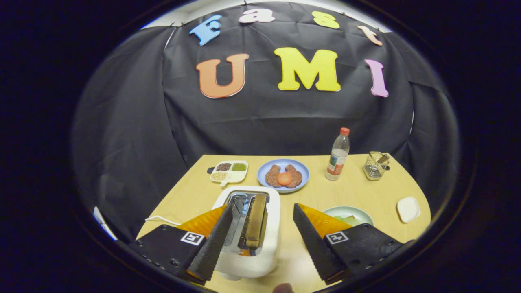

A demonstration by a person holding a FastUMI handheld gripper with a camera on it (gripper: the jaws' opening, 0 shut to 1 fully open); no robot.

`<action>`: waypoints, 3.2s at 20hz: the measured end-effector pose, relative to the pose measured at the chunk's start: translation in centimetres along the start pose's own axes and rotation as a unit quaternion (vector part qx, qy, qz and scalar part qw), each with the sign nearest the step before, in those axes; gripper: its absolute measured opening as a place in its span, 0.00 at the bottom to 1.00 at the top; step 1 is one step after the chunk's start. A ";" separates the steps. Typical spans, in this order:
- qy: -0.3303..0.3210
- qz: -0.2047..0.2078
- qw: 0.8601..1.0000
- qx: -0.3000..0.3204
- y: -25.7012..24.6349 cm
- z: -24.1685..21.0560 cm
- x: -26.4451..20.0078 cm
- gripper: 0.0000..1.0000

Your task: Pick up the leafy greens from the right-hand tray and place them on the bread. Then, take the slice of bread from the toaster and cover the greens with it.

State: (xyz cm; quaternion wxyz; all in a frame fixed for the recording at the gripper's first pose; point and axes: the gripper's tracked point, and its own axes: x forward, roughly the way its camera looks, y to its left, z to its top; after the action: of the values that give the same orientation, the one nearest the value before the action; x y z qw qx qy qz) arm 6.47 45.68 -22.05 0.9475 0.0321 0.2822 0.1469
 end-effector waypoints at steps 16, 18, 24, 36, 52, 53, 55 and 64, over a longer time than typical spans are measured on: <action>0.047 0.006 0.999 0.021 0.5 -0.9 2.2 0.11; 0.037 0.022 0.998 0.037 0.5 0.8 0.7 0.11; -0.014 0.049 0.996 0.076 -2.2 7.4 -4.2 0.11; 0.013 0.001 0.996 0.084 -17.0 2.4 -3.3 0.11; 0.058 0.061 0.985 0.149 -21.6 -7.3 4.8 0.16; 0.057 0.062 0.986 0.143 -22.0 -7.7 5.1 0.16; 0.060 0.058 0.988 0.133 -23.3 -8.4 5.1 0.28; 0.040 0.015 0.993 0.112 -30.4 -7.1 4.8 0.64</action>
State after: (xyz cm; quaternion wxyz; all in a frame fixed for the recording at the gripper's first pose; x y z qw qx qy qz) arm 14.33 17.93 -34.93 0.9237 0.1365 0.3336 0.1298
